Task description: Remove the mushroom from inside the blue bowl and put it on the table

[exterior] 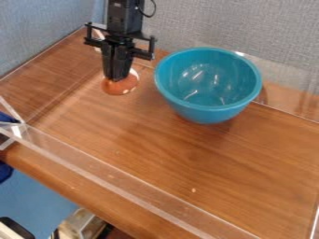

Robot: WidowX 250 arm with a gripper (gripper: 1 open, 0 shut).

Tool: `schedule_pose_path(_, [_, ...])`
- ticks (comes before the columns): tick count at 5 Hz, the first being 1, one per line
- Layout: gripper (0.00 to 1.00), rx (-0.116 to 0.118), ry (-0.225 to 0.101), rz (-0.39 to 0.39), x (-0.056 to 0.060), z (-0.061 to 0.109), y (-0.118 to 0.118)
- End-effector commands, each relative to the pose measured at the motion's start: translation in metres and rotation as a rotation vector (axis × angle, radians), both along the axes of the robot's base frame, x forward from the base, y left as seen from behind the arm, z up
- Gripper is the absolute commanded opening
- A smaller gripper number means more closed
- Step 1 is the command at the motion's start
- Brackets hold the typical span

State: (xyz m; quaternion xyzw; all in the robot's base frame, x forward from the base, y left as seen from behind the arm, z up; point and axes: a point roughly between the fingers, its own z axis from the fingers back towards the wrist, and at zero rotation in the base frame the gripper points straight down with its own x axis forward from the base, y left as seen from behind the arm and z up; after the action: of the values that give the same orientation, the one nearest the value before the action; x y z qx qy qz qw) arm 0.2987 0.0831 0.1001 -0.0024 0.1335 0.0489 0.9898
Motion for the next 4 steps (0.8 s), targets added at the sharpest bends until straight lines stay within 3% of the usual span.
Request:
schedule_pose_path(1, [0.0, 0.008, -0.05, -0.01, 0.009, 0.015, -0.006])
schedule_pose_path(4, [0.0, 0.001, -0.033, -0.005, 0.017, 0.01, -0.016])
